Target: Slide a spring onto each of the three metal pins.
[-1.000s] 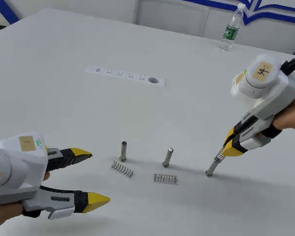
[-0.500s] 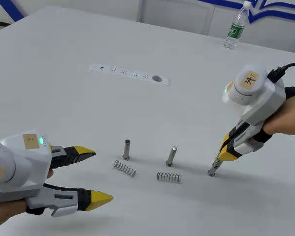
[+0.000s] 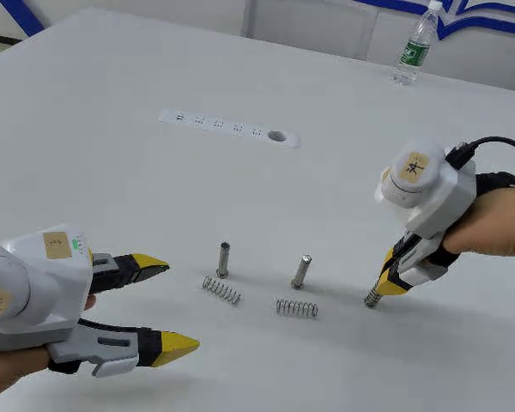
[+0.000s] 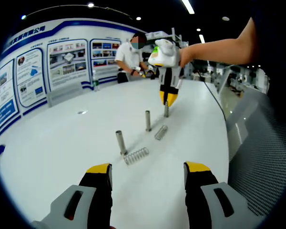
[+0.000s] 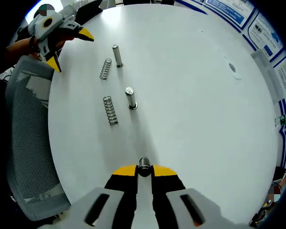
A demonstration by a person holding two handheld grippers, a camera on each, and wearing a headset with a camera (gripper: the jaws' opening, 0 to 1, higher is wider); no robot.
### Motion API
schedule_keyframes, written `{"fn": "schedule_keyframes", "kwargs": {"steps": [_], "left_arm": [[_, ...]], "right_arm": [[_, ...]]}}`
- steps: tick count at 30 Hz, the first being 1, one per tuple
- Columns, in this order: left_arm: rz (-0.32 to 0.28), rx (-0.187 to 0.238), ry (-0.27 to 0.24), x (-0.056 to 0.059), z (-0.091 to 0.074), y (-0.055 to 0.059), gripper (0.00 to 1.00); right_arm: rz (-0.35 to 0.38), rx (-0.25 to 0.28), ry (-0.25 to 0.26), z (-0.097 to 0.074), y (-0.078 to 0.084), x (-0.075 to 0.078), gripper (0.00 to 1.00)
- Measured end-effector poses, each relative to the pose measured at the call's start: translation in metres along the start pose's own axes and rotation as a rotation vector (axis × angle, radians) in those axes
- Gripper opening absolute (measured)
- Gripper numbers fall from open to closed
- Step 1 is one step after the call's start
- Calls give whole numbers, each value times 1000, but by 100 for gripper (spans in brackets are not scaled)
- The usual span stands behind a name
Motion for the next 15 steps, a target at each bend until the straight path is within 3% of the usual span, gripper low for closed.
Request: {"fn": "schedule_keyframes", "kwargs": {"steps": [6,9,15], "left_arm": [[4,2,3,1,1,-2,62],[7,4,5,1,2,-4,62],[12,1,8,2,1,-5,62]], "right_arm": [[-6,11,-9,2,1,-1,12],[-9,23,-6,2,1,-3,17],[-28,46,15,-6,0,-6,20]]}}
Point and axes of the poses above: the centre of the closed fingertips' face, and the gripper's own axes: z roughly forward along the fingers, x roughly to its right, y roughly out of its underside, the point moved 6 cm from there along -z, roughly backward along the fingers, and after that the axes turned 3 degrees about z, right-handed, at the moved point
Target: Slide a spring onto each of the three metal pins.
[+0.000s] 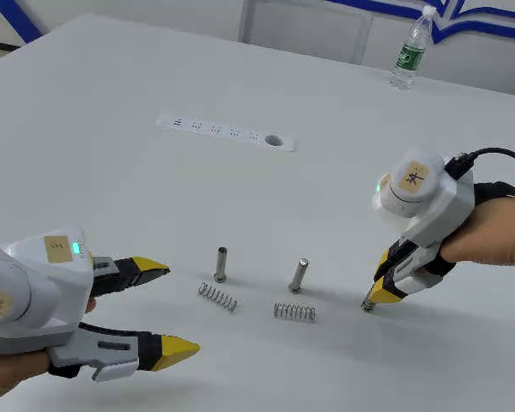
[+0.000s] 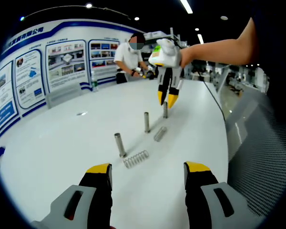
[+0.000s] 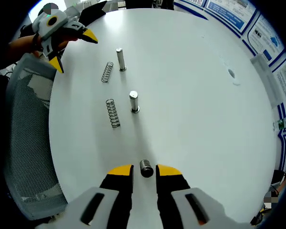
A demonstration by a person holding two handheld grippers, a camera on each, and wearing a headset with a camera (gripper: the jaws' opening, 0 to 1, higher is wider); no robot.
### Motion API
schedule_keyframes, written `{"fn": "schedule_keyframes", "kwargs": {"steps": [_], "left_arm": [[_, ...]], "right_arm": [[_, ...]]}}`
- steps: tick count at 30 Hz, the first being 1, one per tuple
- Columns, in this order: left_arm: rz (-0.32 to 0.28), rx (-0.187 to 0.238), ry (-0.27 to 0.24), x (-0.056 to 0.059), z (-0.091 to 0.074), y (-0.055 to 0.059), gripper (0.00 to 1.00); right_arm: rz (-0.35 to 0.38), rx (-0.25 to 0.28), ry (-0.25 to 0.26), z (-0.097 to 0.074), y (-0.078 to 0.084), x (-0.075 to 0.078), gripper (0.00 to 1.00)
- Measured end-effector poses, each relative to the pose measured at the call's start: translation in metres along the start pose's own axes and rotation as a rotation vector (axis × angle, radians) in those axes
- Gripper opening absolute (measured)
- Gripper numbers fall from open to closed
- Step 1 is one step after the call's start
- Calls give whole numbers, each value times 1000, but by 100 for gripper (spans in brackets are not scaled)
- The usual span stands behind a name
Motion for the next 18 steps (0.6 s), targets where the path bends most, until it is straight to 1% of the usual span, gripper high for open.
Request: {"fn": "schedule_keyframes", "kwargs": {"steps": [3,7,11,15,16,18], "left_arm": [[3,0,3,1,0,-1,62],[9,-3,8,2,1,-2,62],[13,1,12,3,2,-5,62],[17,4,16,4,3,-7,62],[19,4,17,5,3,-8,61],[21,7,18,5,3,-8,61]], "right_arm": [[-15,27,19,-10,-3,-2,21],[-43,39,40,-18,-6,-5,21],[-64,68,28,-24,-16,-16,22],[-90,88,12,-21,-27,-27,22],[-92,94,0,-18,-30,-30,22],[-100,99,-9,-11,-35,-33,22]]}}
Point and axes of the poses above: the centre of the closed fingertips' face, and the gripper's own axes: z roughly forward along the fingers, x roughly to its right, y roughly out of its underside, the point moved 6 cm from there along -z, roughly backward along the fingers, and after that the axes turned 3 degrees about z, right-handed, at the moved point
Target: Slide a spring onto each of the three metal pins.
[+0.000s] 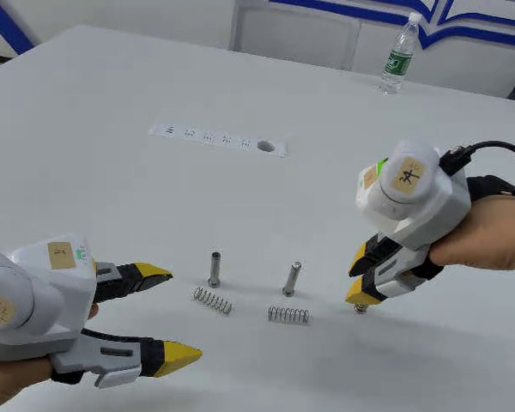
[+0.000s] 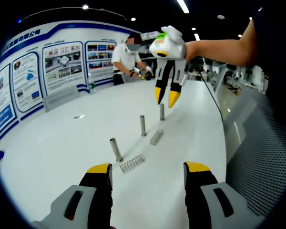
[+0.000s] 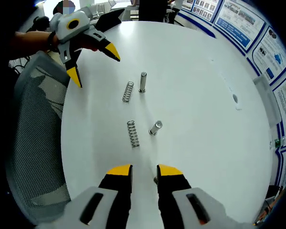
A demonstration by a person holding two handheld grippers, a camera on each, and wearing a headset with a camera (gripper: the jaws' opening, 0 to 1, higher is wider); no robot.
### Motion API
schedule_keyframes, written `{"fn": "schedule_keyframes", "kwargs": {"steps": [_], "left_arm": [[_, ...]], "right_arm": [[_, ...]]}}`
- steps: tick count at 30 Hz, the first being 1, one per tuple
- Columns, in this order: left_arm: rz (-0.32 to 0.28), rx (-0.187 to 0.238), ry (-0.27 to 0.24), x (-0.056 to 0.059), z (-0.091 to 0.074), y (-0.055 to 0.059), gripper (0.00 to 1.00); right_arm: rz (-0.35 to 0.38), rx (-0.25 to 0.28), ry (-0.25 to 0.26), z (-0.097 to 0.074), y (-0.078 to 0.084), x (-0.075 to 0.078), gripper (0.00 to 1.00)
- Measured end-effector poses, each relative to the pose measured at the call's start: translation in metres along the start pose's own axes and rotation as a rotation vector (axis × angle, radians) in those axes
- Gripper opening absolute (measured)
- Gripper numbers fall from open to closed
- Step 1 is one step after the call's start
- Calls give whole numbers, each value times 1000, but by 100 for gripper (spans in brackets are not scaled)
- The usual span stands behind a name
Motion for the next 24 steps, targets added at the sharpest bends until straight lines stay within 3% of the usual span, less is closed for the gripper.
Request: {"fn": "schedule_keyframes", "kwargs": {"steps": [11,24], "left_arm": [[-6,1,6,3,1,2,61],[-13,1,19,6,5,6,60]], "right_arm": [[-35,16,-76,36,-16,-15,20],[-99,-17,-74,63,-14,-13,16]]}}
Point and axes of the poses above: the centre of the closed fingertips' face, and the gripper's own axes: z roughly forward along the fingers, x roughly to its right, y roughly out of its underside, the point moved 6 cm from there along -z, roughly backward along the fingers, and after that the axes turned 3 degrees about z, right-handed, at the moved point
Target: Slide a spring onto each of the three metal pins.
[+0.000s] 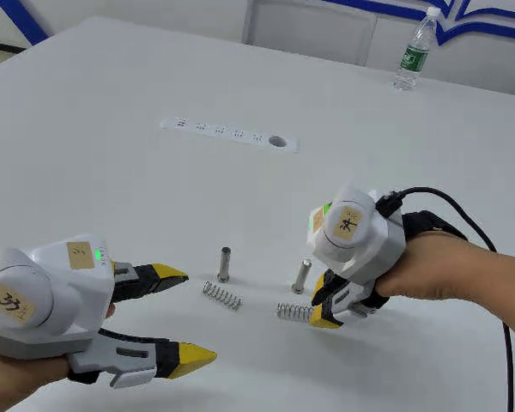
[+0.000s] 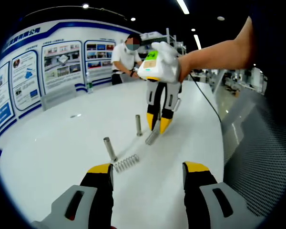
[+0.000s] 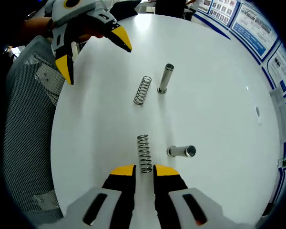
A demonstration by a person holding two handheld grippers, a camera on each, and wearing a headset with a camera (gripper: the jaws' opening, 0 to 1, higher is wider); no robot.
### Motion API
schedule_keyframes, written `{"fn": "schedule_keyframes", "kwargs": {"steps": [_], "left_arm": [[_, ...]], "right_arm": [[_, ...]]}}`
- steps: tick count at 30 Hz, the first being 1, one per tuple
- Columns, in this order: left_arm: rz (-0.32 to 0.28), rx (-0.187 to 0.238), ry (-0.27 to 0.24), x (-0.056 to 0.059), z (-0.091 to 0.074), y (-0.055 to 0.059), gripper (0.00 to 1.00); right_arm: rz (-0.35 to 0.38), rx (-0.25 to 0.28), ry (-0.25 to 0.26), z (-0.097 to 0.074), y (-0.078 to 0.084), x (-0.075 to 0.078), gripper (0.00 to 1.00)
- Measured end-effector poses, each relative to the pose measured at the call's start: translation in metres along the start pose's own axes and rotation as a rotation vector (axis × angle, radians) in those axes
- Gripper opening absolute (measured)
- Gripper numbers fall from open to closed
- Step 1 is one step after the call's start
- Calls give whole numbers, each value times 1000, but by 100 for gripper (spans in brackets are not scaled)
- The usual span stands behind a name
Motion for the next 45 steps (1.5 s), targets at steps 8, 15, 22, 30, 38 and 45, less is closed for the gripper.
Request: {"fn": "schedule_keyframes", "kwargs": {"steps": [8,15,22,30,38,45], "left_arm": [[2,-2,5,1,0,1,59],[7,-6,14,2,1,0,57],[29,-10,45,5,7,-5,55],[73,-14,94,9,19,-15,51],[120,-10,135,13,27,-29,45],[136,1,172,19,31,-35,38]], "right_arm": [[-12,-21,-20,7,2,1,14],[0,-21,-28,6,2,0,12],[-4,-28,-36,-4,1,-10,12],[-27,-4,-56,-22,-12,-27,12],[-70,42,-60,-40,-35,-42,12],[-104,50,-61,-45,-44,-49,12]]}}
Point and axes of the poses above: the centre of the closed fingertips' face, and the gripper's own axes: z roughly forward along the fingers, x roughly to its right, y roughly out of its underside, the point moved 6 cm from there along -z, roughly backward along the fingers, and after that the axes turned 3 degrees about z, right-handed, at the moved point
